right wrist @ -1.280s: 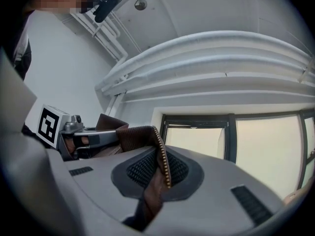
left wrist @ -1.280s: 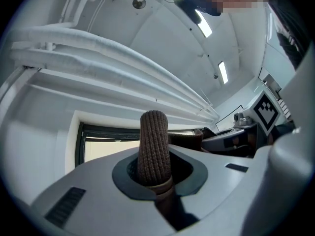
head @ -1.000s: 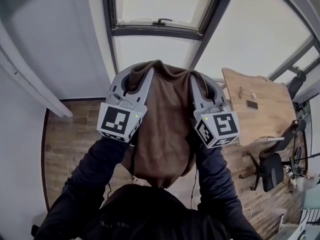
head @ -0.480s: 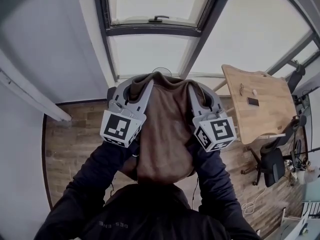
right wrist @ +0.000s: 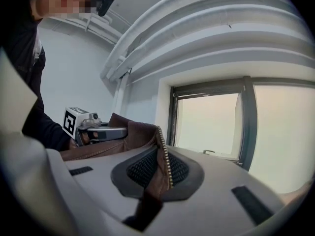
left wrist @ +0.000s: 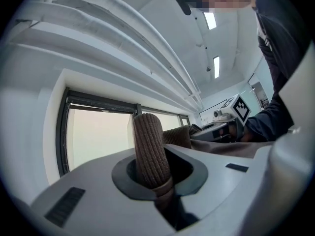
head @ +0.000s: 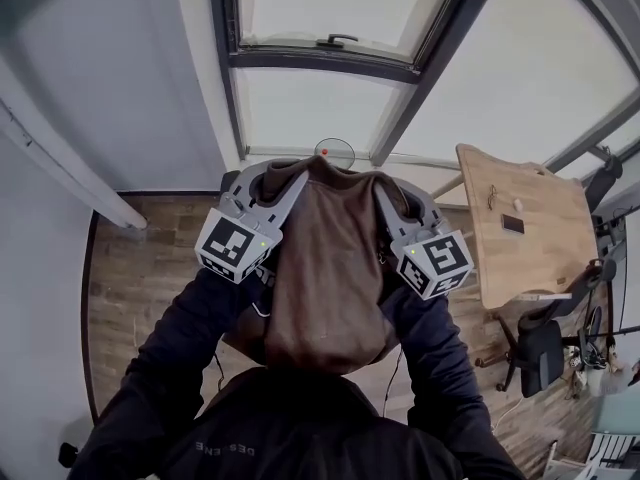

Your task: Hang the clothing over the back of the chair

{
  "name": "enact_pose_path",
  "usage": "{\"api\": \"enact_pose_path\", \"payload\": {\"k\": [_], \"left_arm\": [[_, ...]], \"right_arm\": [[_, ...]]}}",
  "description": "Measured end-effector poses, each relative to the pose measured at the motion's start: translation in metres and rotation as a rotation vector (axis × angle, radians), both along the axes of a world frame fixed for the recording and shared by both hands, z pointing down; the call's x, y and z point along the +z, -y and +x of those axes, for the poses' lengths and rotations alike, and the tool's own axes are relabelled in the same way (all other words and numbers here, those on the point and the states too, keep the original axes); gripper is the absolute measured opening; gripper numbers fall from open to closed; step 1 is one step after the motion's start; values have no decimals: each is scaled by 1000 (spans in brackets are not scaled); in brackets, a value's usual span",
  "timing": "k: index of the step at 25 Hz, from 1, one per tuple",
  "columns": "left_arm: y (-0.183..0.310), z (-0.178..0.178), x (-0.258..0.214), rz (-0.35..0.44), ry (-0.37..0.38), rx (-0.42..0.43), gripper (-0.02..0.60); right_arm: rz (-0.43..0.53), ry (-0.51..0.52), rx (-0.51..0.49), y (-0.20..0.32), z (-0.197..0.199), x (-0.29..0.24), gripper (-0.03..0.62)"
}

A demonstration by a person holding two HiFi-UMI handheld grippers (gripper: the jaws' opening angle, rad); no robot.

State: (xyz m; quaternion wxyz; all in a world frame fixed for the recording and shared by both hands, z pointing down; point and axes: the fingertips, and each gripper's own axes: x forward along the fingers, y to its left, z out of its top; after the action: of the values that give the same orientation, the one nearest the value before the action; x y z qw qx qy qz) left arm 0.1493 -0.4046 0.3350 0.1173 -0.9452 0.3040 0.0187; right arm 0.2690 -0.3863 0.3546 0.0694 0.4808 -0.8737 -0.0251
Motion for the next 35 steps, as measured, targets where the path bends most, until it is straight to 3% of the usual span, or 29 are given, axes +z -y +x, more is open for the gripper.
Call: {"api": "enact_pose_path", "payload": {"k": [8, 12, 15, 17, 24, 35], "left_arm": [[15, 0, 56, -84, 66, 34, 71], [17, -3, 84, -144, 90, 42, 107], [22, -6, 100, -215, 103, 58, 272], [23, -10, 103, -233, 112, 59, 308], [17, -13, 79, -187, 78, 24, 316], [-16, -10, 20, -133, 30, 16, 314]], "right_arm": [[-144, -7, -28, 17, 0, 55, 49], [-205, -31, -7, 25, 2, 80, 135], [-234, -40, -15, 25, 1, 89, 197], [-240, -45, -21, 24, 0, 91, 214], [-174, -8, -49, 16, -6, 74, 219], [-18, 54, -91, -22, -16, 0, 186]]}}
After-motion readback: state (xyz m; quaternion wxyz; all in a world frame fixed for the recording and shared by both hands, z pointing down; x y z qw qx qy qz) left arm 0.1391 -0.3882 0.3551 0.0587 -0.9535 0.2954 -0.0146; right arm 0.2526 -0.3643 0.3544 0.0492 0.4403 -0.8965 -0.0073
